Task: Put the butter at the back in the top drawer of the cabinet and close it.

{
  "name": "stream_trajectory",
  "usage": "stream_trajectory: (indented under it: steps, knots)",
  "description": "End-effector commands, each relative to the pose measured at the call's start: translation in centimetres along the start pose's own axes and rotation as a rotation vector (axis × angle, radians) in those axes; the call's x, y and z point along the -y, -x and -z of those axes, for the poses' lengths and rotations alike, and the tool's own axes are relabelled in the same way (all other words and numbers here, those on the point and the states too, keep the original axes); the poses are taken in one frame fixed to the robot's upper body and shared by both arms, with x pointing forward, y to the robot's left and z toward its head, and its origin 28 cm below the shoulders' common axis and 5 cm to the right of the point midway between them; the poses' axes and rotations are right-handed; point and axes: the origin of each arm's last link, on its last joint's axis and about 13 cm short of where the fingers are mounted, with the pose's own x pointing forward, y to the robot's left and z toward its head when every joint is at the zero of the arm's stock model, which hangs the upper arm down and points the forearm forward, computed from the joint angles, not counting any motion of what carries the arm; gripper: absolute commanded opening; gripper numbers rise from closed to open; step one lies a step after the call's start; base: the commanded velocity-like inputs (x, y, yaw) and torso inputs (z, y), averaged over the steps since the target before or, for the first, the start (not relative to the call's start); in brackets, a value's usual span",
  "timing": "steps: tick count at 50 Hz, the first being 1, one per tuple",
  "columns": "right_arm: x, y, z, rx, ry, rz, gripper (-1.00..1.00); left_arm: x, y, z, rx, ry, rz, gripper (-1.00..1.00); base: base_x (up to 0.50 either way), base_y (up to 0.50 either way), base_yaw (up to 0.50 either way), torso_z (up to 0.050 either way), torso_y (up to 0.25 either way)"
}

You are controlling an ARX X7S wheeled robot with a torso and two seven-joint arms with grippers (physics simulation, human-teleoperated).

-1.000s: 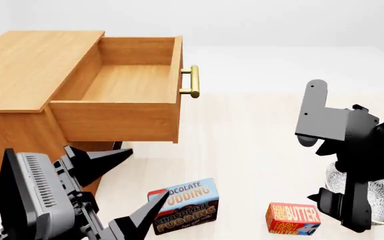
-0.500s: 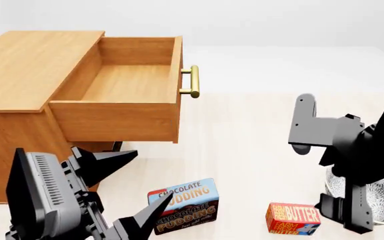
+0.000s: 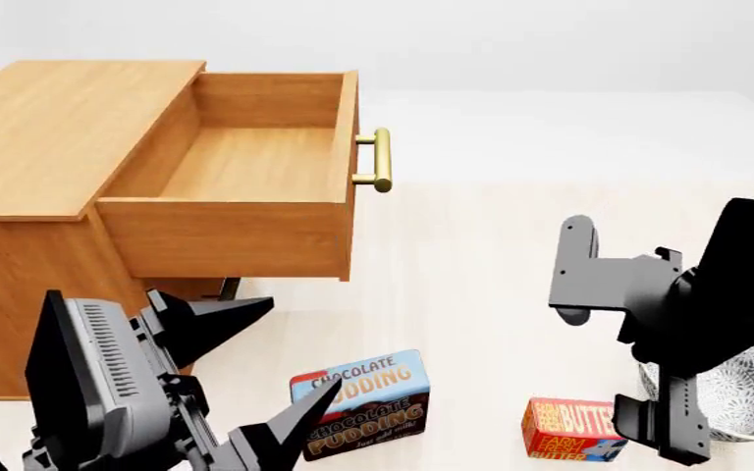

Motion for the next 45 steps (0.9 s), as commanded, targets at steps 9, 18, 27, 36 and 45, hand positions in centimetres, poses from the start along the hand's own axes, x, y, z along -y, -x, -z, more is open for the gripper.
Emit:
stream_trajectory:
  steps: [9,18,27,36,45]
  knots:
    - [0.9,-1.9,-0.7,-0.017,0.014,-0.006,1.0,-0.1,-0.2,0.3,-0.007,0.005,-0.004,1.0,0.0,0.0,0.0,0.0,0.0]
    - [1.3,-3.3,-0.8,-0.055,0.014,-0.021,1.0,-0.2,-0.2,0.4,-0.008,0.008,-0.006,1.0,0.0,0.0,0.0,0.0,0.0]
    - [1.8,-4.8,-0.8,-0.091,0.007,-0.02,1.0,-0.2,-0.2,0.4,-0.009,0.011,-0.005,1.0,0.0,0.0,0.0,0.0,0.0]
    - [2.1,-5.9,-0.8,-0.106,0.002,-0.031,1.0,-0.2,-0.2,0.5,-0.011,0.014,-0.006,1.0,0.0,0.0,0.0,0.0,0.0]
    - [2.5,-7.0,-0.7,-0.117,-0.002,-0.041,1.0,-0.3,-0.2,0.6,-0.011,0.018,-0.008,1.0,0.0,0.0,0.0,0.0,0.0]
